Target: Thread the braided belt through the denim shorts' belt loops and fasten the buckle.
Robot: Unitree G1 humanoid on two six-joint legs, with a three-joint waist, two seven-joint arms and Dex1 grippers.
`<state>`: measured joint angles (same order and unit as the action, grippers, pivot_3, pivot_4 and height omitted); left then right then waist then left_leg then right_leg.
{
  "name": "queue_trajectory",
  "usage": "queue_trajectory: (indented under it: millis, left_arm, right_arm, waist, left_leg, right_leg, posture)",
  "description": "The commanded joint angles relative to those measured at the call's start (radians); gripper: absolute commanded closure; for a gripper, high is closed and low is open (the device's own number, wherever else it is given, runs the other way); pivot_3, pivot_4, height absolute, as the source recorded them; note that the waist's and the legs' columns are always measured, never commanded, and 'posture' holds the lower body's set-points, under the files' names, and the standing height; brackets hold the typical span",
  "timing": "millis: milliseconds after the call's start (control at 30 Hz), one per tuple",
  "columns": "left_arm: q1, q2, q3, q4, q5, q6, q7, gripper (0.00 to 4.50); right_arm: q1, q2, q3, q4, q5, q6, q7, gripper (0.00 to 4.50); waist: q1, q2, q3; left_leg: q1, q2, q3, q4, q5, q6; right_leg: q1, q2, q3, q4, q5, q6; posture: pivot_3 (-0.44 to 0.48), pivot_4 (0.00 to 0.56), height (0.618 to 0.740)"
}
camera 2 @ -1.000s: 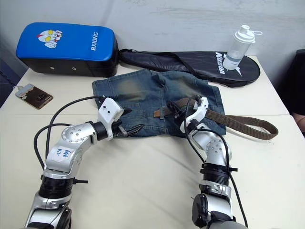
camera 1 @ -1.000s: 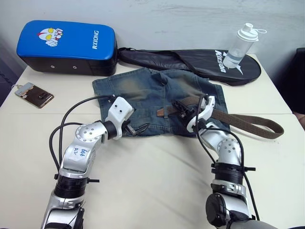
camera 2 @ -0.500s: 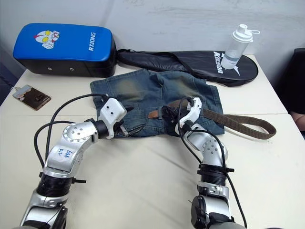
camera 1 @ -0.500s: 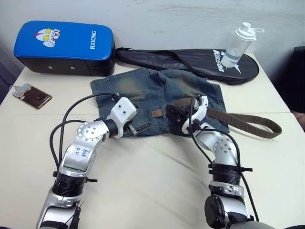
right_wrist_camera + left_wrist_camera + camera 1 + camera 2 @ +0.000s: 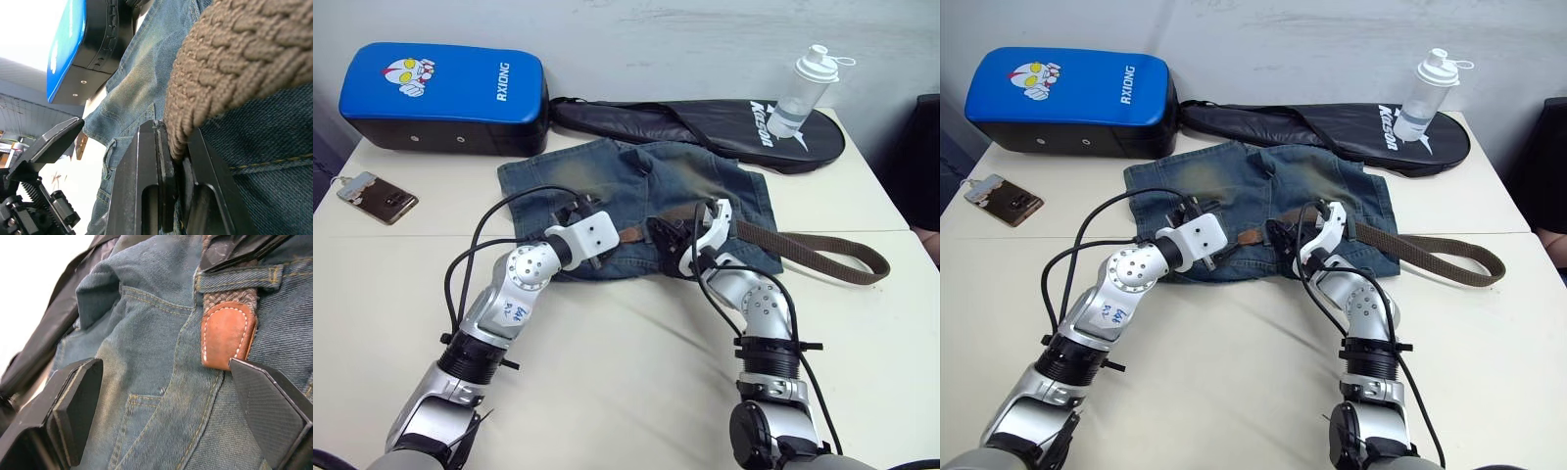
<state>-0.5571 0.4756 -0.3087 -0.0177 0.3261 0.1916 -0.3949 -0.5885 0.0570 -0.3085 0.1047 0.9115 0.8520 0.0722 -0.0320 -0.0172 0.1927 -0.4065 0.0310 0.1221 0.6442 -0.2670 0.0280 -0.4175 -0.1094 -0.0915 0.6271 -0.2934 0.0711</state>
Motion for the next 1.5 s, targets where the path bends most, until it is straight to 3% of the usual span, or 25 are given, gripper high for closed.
queue_trajectory:
  millis: [33, 367, 667, 933, 1200, 1500]
  left_arm:
    - [-0.014, 0.012, -0.049, 0.024, 0.078, -0.079, 0.004, 0.00]
    - [-0.116, -0.012, -0.108, 0.072, 0.278, -0.166, 0.110, 0.00]
    - [-0.096, -0.010, -0.117, 0.069, 0.323, -0.204, 0.119, 0.00]
    - [0.049, 0.077, -0.052, -0.052, 0.275, -0.186, -0.012, 0.00]
    - [0.027, 0.007, -0.073, -0.004, 0.308, -0.178, -0.011, 0.00]
    - [-0.047, -0.031, -0.072, 0.070, 0.380, -0.226, 0.086, 0.00]
  right_arm:
    - [-0.005, 0.011, 0.014, -0.029, 0.008, -0.001, 0.001, 4.44]
    - [0.003, -0.003, 0.002, -0.057, 0.022, 0.009, -0.002, 4.44]
    - [0.004, -0.005, -0.002, -0.063, 0.024, 0.015, -0.007, 4.44]
    - [0.009, -0.012, -0.002, -0.065, 0.022, 0.024, -0.006, 4.44]
    - [0.012, -0.006, 0.001, -0.074, 0.025, 0.028, -0.006, 4.44]
    - [0.021, -0.008, -0.001, -0.099, 0.033, 0.039, -0.014, 4.44]
  waist:
    - [0.001, 0.000, 0.000]
    - [0.004, 0.000, 0.000]
    - [0.002, 0.000, 0.000]
    - [0.001, 0.000, 0.000]
    - [0.004, 0.000, 0.000]
    - [0.004, 0.000, 0.000]
  left_leg:
    - [0.000, 0.000, 0.000, 0.000, 0.000, 0.000]
    - [0.000, 0.000, 0.000, 0.001, 0.000, 0.001]
    - [0.000, 0.000, 0.000, 0.000, 0.000, 0.001]
    - [0.000, 0.000, 0.001, 0.000, 0.000, 0.001]
    - [0.000, -0.001, 0.000, 0.001, -0.001, 0.002]
    - [0.000, -0.001, 0.000, 0.001, 0.000, 0.002]
  right_leg:
    - [0.000, 0.000, 0.000, 0.000, 0.000, 0.000]
    - [0.000, 0.000, 0.000, 0.000, 0.000, 0.000]
    - [0.000, 0.000, -0.001, 0.000, 0.000, 0.000]
    - [0.000, 0.000, -0.001, 0.000, 0.000, 0.000]
    - [0.000, -0.002, -0.001, 0.000, 0.000, 0.000]
    - [0.000, -0.002, -0.001, 0.001, 0.000, 0.000]
  posture:
    - [0.000, 0.150, 0.740]
    - [0.000, 0.150, 0.740]
    - [0.000, 0.150, 0.740]
    - [0.000, 0.150, 0.740]
    - [0.000, 0.150, 0.740]
    - [0.000, 0.150, 0.740]
